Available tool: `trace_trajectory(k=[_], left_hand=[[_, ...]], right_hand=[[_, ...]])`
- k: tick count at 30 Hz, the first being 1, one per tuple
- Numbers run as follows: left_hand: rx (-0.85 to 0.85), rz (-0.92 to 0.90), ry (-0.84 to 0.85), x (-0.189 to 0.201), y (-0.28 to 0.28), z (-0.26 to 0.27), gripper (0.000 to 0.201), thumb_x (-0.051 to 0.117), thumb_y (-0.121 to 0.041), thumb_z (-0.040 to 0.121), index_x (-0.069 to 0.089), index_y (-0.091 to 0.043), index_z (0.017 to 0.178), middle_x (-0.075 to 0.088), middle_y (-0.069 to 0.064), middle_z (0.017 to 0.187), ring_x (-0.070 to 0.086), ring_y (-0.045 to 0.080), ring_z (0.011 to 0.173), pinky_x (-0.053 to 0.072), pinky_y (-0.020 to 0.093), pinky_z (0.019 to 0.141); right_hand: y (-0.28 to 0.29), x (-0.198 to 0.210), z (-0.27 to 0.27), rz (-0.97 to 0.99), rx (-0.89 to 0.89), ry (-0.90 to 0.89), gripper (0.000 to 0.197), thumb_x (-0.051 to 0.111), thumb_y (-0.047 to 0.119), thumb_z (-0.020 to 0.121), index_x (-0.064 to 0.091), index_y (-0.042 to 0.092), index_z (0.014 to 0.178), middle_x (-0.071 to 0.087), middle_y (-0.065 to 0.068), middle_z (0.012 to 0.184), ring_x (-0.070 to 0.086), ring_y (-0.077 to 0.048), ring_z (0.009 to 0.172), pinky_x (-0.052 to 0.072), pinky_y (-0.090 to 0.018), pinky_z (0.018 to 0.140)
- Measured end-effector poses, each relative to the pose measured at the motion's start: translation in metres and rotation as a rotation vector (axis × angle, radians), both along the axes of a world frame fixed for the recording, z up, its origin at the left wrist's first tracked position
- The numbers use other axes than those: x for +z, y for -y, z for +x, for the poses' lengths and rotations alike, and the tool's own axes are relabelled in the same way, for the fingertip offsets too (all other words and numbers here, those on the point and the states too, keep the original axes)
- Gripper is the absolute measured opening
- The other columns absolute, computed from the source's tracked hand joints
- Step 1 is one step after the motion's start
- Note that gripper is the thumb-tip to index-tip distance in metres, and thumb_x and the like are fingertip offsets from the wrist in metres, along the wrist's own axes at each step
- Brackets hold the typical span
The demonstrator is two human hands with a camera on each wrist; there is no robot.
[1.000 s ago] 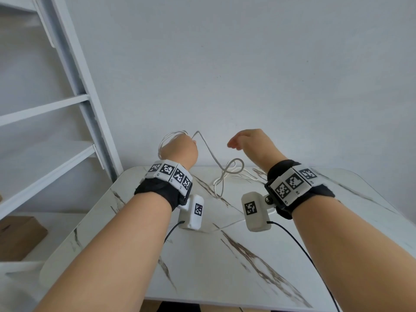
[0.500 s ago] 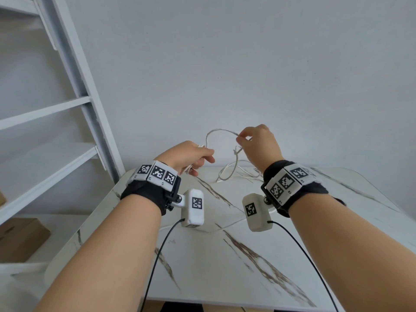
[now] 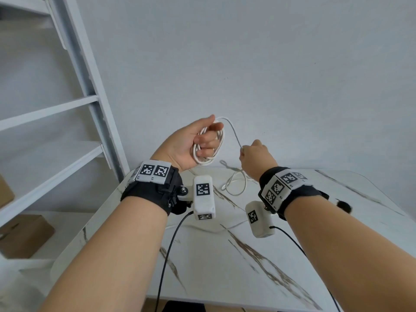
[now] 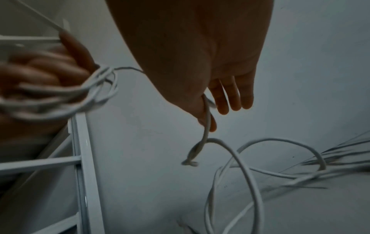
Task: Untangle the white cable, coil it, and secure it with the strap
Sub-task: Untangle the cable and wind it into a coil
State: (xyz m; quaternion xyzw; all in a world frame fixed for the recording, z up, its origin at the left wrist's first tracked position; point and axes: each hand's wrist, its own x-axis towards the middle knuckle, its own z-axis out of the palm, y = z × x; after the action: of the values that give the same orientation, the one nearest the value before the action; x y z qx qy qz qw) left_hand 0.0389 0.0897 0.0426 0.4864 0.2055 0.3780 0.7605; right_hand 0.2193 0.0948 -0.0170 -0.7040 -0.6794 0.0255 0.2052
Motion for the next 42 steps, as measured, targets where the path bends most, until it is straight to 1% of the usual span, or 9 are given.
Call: trace_trajectory(k=[3, 10, 14, 19, 24, 29, 35, 39, 42], left_hand=[[0.005, -0.062, 0.192, 0.010, 0.001, 0.004, 0.041, 0.039, -0.032, 0.100, 0.064, -0.010, 0.077, 0.030, -0.008, 0.037, 0.029, 0.004, 0.041, 0.021, 0.015, 0.034], [0.123, -0.249, 0.569, 0.013, -0.010, 0.002, 0.031, 0.043, -0.029, 0.100, 0.060, -0.009, 0.083, 0.034, -0.006, 0.043, 0.034, 0.007, 0.041, 0.024, 0.015, 0.041], [0.314, -0.199, 0.554, 0.008, -0.018, 0.003, 0.030, 0.040, -0.028, 0.102, 0.059, -0.007, 0.095, 0.042, -0.007, 0.053, 0.036, 0.008, 0.046, 0.031, 0.017, 0.049], [0.476, -0.114, 0.488, 0.006, -0.024, 0.001, 0.025, 0.039, -0.021, 0.103, 0.058, -0.006, 0.098, 0.066, 0.001, 0.082, 0.057, 0.014, 0.068, 0.045, 0.022, 0.062], [0.652, 0.104, 0.191, -0.001, -0.032, -0.006, 0.012, 0.043, -0.021, 0.103, 0.048, -0.013, 0.111, 0.072, 0.001, 0.103, 0.067, 0.020, 0.094, 0.048, 0.032, 0.086], [0.883, 0.369, -0.247, -0.011, -0.037, -0.004, 0.013, 0.041, -0.020, 0.102, 0.044, -0.016, 0.114, 0.070, -0.003, 0.108, 0.062, 0.018, 0.103, 0.042, 0.029, 0.079], [0.900, 0.711, -0.812, -0.033, -0.044, -0.006, 0.028, 0.038, -0.017, 0.101, 0.065, -0.012, 0.102, 0.051, -0.001, 0.134, 0.050, 0.017, 0.120, 0.036, 0.034, 0.104], [0.855, 0.777, -1.093, -0.038, -0.043, -0.003, 0.027, 0.038, -0.020, 0.101, 0.061, -0.006, 0.108, 0.055, -0.006, 0.115, 0.051, 0.014, 0.103, 0.036, 0.028, 0.089], [0.769, 0.826, -1.256, -0.040, -0.040, -0.001, 0.027, 0.038, -0.025, 0.102, 0.054, -0.006, 0.113, 0.065, 0.005, 0.100, 0.060, 0.024, 0.094, 0.045, 0.037, 0.089]], right_hand=[[0.004, -0.005, -0.005, -0.051, 0.064, -0.035, 0.040, 0.035, -0.007, 0.085, 0.055, 0.012, 0.115, 0.050, -0.012, 0.118, 0.056, -0.031, 0.098, 0.048, -0.034, 0.080], [0.001, -0.010, -0.005, -0.065, 0.119, -0.110, 0.031, 0.048, -0.001, 0.090, 0.061, 0.018, 0.112, 0.059, -0.007, 0.121, 0.057, -0.024, 0.104, 0.042, -0.027, 0.079], [0.006, -0.006, -0.010, -0.076, 0.171, -0.083, 0.047, 0.042, -0.010, 0.085, 0.063, 0.021, 0.114, 0.056, -0.005, 0.122, 0.054, -0.020, 0.093, 0.041, -0.026, 0.072], [0.015, -0.011, -0.023, -0.137, 0.344, -0.032, 0.063, 0.035, -0.012, 0.084, 0.056, 0.026, 0.131, 0.063, 0.003, 0.125, 0.059, -0.018, 0.107, 0.047, -0.025, 0.081], [0.020, -0.010, -0.030, -0.185, 0.442, -0.090, 0.068, 0.035, -0.013, 0.080, 0.042, 0.023, 0.137, 0.059, 0.011, 0.108, 0.061, -0.019, 0.103, 0.053, -0.029, 0.082], [0.020, -0.004, -0.032, -0.247, 0.462, -0.205, 0.041, 0.031, -0.010, 0.076, 0.056, 0.011, 0.099, 0.072, 0.004, 0.087, 0.069, -0.023, 0.090, 0.056, -0.034, 0.076], [0.015, 0.012, -0.020, -0.136, 0.373, -0.313, 0.021, 0.053, 0.005, 0.081, 0.070, 0.018, 0.081, 0.075, 0.004, 0.077, 0.072, -0.010, 0.075, 0.057, -0.024, 0.073], [0.017, 0.021, -0.012, -0.051, 0.293, -0.325, 0.018, 0.055, 0.009, 0.083, 0.070, 0.018, 0.082, 0.072, 0.004, 0.067, 0.066, -0.007, 0.063, 0.048, -0.017, 0.058], [0.016, 0.022, -0.005, -0.021, 0.235, -0.387, 0.013, 0.056, 0.011, 0.086, 0.068, 0.014, 0.082, 0.067, 0.002, 0.060, 0.060, -0.006, 0.054, 0.036, -0.008, 0.044]])
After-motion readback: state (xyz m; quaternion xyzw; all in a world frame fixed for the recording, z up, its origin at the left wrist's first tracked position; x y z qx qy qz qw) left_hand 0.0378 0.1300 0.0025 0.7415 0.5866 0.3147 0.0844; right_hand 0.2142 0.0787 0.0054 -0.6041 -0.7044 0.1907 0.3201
